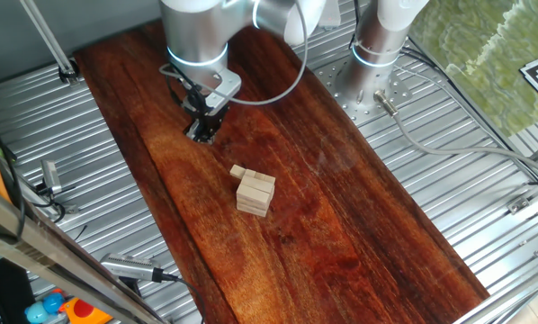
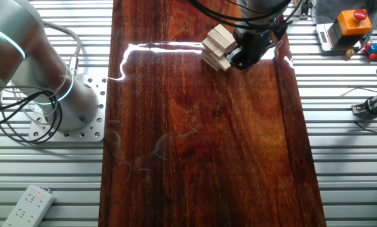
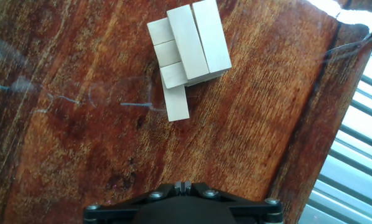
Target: Play Jenga
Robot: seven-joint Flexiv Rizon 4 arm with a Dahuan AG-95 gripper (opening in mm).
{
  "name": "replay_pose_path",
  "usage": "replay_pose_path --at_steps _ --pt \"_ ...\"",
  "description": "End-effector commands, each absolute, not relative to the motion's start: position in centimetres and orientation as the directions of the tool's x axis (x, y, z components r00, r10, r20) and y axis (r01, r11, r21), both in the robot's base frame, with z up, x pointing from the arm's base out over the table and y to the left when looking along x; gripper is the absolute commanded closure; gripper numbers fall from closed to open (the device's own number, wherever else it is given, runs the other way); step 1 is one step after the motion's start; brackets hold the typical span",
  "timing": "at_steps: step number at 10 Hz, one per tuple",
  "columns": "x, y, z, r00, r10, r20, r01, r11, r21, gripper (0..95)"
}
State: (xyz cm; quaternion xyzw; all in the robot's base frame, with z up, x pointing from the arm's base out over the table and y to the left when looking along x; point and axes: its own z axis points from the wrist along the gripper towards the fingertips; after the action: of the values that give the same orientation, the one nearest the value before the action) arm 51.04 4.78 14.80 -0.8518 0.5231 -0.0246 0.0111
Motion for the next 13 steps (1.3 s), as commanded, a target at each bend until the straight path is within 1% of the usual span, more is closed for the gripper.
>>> replay_pose_path --at_steps 1,6,13 --pt "51.0 4.8 14.85 0.427 -0.904 0.033 -0.902 -0.428 -0.052 95.0" --pt "51.0 4.8 14.85 0.507 -0.862 -0.001 -0.861 -0.507 -0.039 95.0" --pt "51.0 4.8 14.85 0.548 -0.836 -0.006 -0.835 -0.547 -0.048 95.0"
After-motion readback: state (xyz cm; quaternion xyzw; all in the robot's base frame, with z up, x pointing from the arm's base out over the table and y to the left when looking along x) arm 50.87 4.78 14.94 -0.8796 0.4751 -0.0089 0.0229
